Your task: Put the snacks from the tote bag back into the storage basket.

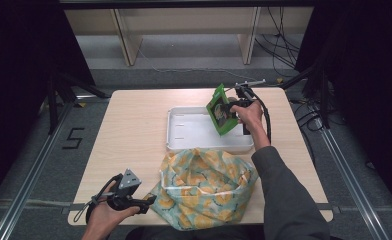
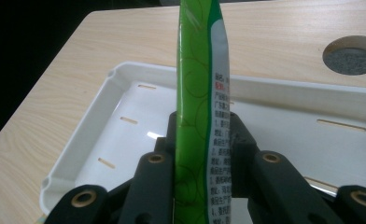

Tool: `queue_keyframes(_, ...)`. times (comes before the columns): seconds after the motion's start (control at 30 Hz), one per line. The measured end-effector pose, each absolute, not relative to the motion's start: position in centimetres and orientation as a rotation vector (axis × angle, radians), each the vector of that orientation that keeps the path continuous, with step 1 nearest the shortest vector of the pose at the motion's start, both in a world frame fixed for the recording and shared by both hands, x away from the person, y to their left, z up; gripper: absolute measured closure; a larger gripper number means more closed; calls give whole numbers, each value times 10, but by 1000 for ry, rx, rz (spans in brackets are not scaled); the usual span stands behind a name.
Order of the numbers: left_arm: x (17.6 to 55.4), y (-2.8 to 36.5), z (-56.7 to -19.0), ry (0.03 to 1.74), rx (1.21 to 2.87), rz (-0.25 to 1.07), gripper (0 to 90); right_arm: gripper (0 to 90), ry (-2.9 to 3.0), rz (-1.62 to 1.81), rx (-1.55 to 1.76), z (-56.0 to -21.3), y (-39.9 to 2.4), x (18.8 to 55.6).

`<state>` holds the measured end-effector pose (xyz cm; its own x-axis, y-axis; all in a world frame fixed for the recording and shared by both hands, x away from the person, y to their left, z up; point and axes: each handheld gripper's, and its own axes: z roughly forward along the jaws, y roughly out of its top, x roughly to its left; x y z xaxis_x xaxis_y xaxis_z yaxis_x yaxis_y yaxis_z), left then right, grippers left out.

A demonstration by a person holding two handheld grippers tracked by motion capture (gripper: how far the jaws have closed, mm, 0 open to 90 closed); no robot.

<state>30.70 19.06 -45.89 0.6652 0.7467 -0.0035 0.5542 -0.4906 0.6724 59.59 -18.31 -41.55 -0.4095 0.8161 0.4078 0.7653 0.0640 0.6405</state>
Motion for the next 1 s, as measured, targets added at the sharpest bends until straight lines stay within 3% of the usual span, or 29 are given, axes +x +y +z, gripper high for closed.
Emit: queue_keyframes(1.0,306,186,-461,972,2242,374,253,740,2192,1232,1852,-442,-173,621)
